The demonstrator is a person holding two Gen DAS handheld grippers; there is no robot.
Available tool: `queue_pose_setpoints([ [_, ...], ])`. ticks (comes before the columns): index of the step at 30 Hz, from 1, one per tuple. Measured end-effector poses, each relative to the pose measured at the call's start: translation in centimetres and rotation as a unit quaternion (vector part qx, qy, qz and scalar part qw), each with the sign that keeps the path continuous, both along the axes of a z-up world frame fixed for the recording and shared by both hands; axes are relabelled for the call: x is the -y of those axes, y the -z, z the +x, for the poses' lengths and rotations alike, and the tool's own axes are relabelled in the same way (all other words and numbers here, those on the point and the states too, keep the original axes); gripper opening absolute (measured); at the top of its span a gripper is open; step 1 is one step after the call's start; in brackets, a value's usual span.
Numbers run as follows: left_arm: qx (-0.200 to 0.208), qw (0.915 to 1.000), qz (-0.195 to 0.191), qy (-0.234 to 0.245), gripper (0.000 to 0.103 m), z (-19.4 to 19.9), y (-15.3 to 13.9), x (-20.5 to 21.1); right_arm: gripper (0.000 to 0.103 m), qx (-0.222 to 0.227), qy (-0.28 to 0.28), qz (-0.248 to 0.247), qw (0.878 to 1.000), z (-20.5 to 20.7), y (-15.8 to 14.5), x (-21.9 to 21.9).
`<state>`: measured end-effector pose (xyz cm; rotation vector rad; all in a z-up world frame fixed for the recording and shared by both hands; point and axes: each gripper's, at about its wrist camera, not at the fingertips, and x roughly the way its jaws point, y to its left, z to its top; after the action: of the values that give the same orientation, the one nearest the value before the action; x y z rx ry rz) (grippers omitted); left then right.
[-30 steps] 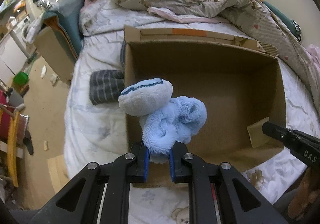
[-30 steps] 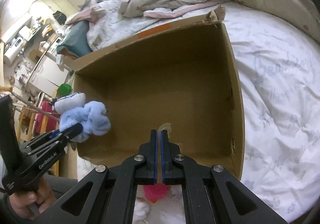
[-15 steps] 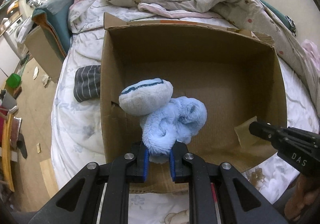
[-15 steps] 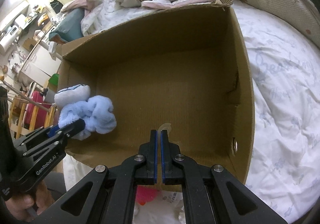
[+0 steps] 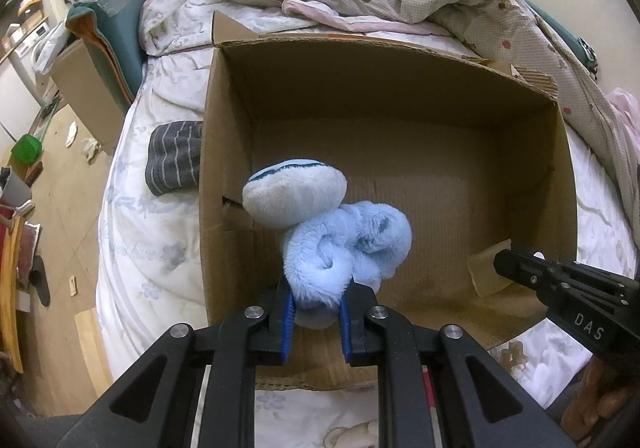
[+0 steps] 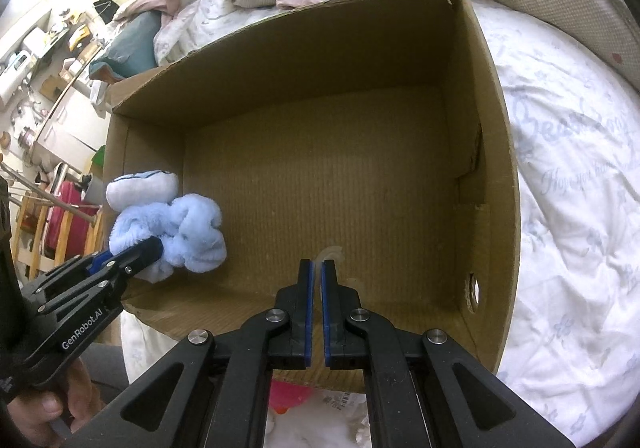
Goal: Organize soft objects
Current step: 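Lift the blue plush with the left gripper and carry it over the box, then open the left gripper to drop the blue plush into the box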
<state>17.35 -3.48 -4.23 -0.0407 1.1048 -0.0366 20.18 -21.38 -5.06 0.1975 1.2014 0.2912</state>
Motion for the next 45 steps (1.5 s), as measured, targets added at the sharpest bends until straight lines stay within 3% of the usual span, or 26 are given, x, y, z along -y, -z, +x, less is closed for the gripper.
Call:
queue_pose_setpoints([
  [14, 0.015, 0.9999, 0.006, 0.000, 0.028, -0.2, -0.8, 0.1, 0.005, 0.007, 0.011, -0.002, 1.000, -0.2, -0.3, 0.8],
  [16, 0.020, 0.9998, 0.008, 0.002, 0.038, -0.4, -1.1, 0.1, 0.006, 0.010, 0.011, -0.003, 1.000, -0.2, -0.4, 0.7],
  [18, 0.028, 0.9996, 0.005, 0.001, 0.056, -0.5, -1.4, 0.0, 0.008, 0.016, 0.012, -0.003, 1.000, -0.2, -0.7, 1.0],
  [20, 0.035, 0.9994, 0.006, -0.004, 0.062, -0.5, -1.7, -0.1, 0.017, 0.021, 0.022, 0.000, 1.000, -0.2, -1.0, 1.5],
  [24, 0.038, 0.9993, 0.003, -0.005, 0.063, -0.5, -2.1, 0.0, 0.078, 0.040, 0.044, -0.002, 0.998, -0.4, -1.8, 2.2],
  [27, 0.044, 0.9990, 0.002, -0.004, 0.063, -0.7, -2.4, -0.1, 0.078, 0.054, 0.042, -0.021, 0.997, -0.5, -2.4, 2.1],
  [45, 0.059, 0.9979, 0.015, -0.022, 0.063, -5.4, -5.1, -1.9, 0.078, 0.071, 0.036, -0.022, 0.997, -2.9, -4.2, 2.2],
])
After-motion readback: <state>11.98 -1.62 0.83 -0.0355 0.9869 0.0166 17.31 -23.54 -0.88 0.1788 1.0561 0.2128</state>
